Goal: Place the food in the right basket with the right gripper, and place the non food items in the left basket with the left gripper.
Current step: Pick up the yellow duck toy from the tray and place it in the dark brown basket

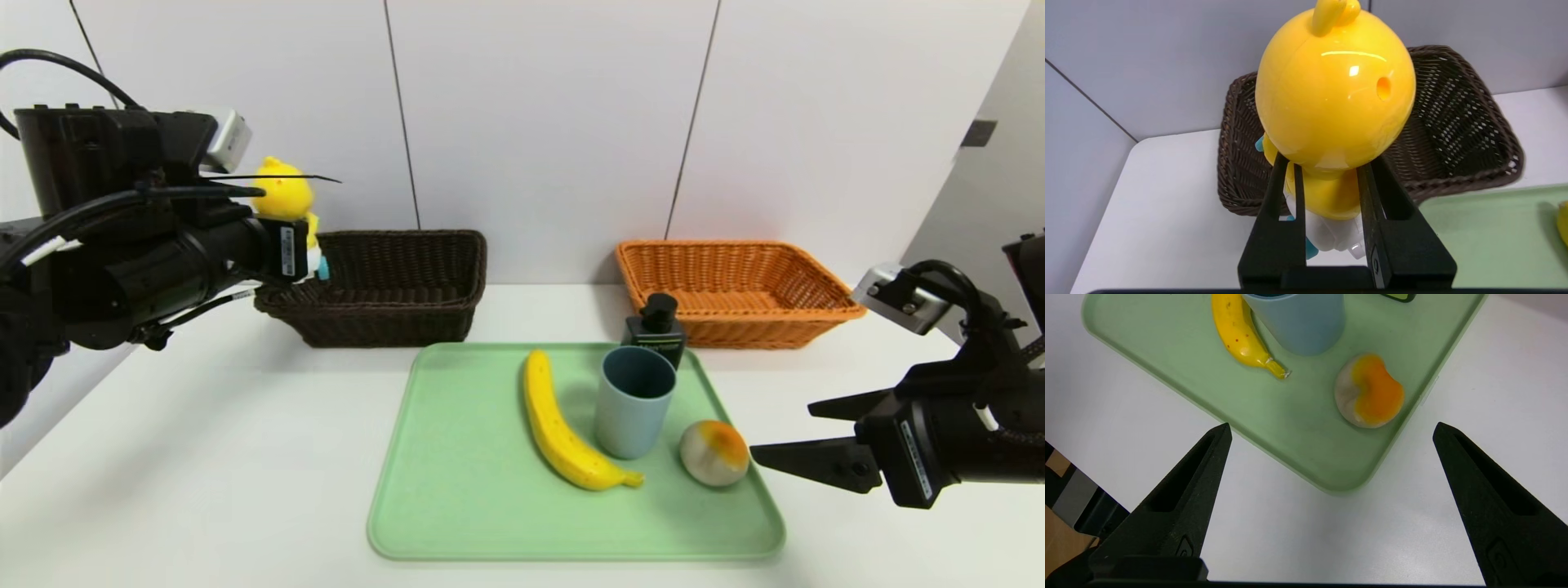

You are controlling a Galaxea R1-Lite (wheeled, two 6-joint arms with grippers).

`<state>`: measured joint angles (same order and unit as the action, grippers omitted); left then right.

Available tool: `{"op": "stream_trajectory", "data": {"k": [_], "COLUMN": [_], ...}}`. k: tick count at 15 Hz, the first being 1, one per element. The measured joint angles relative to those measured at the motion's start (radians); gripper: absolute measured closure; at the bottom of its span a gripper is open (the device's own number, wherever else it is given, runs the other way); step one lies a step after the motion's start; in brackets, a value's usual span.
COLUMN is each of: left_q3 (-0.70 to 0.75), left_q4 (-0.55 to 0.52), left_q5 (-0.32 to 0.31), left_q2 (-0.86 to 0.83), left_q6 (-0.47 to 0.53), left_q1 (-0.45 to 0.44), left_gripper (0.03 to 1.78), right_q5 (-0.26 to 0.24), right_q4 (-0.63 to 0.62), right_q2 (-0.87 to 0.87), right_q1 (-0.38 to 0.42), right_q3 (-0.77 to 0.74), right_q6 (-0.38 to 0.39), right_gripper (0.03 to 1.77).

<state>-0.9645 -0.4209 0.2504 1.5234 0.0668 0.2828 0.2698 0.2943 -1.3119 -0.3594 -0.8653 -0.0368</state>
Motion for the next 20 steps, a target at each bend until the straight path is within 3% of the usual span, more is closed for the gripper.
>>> {"op": "stream_trajectory", "data": {"k": [6,11,20], "left_q3": [-0.133,-0.201,-0.35], "left_q4": [0.003,-0.004,-0.003], "left_q5": [-0.02,-0.124,-0.133], "left_q2": [0.148,0.277,0.456], "left_q6": [-0.005,-0.041,-0.064], "left_q1": [-0.09,-0.121,-0.14], "left_gripper": [1.41,1.41,1.41], "right_q5": [-0.004,-0.005,-0.01], "right_q4": [0.005,0.007,0.006], "right_q2": [0.001,0.008,0.006], "right_q1": [0.006,0.014,0.018], "right_q3": [-0.011,-0.015,-0.015], "right_q6": [-0.001,-0.001,-0.001], "right_gripper": [0.1,0.1,0.1]}}
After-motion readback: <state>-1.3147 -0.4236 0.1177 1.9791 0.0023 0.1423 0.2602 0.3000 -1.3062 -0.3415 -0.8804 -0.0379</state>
